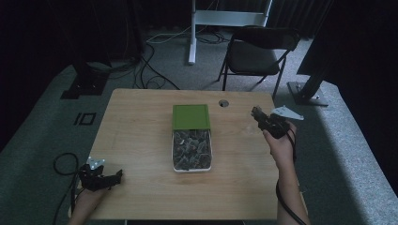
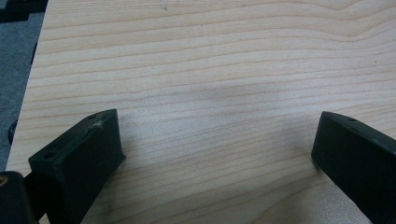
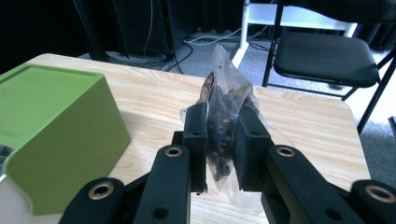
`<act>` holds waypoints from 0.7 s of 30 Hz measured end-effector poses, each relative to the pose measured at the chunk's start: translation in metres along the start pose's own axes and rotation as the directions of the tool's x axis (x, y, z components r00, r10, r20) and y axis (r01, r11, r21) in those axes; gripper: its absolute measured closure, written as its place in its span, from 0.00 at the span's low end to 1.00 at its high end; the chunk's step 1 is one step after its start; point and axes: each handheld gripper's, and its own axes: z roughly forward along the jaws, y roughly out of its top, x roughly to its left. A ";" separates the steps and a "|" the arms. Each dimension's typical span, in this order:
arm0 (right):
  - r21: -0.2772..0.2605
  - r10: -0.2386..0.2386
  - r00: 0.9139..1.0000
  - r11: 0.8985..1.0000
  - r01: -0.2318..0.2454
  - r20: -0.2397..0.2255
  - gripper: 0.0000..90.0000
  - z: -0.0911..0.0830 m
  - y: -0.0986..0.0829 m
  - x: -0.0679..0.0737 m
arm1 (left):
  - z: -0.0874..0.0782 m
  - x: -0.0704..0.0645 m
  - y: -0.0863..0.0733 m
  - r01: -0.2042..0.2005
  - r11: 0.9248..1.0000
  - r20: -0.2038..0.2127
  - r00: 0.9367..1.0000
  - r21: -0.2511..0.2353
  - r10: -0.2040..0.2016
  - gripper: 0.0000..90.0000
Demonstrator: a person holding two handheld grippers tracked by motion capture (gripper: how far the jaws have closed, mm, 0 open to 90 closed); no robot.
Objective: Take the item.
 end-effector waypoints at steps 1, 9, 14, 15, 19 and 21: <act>0.004 0.005 1.000 1.000 -0.005 0.000 0.86 0.001 0.000 -0.002 | 0.000 0.000 0.000 0.000 1.000 0.000 1.000 0.000 0.000 0.03; 0.027 0.020 1.000 0.999 -0.021 0.022 0.86 0.009 0.001 -0.011 | 0.000 0.000 0.000 0.000 1.000 0.000 1.000 0.000 0.000 0.03; 0.032 0.031 0.999 0.999 -0.032 0.033 0.86 0.013 0.003 -0.017 | 0.000 0.000 0.000 0.000 1.000 0.000 1.000 0.000 0.000 0.03; 0.034 0.032 0.999 0.999 -0.034 0.034 0.86 0.013 0.003 -0.017 | 0.000 0.000 0.000 0.000 1.000 0.000 1.000 0.000 0.000 0.03; 0.043 0.029 0.999 0.999 -0.031 0.038 0.86 0.017 0.006 -0.019 | 0.000 0.000 0.000 0.000 1.000 0.000 1.000 0.000 0.000 0.03; 0.044 0.034 0.999 0.998 -0.036 0.039 0.86 0.019 0.006 -0.020 | 0.000 0.000 0.000 0.000 1.000 0.000 1.000 0.000 0.000 0.03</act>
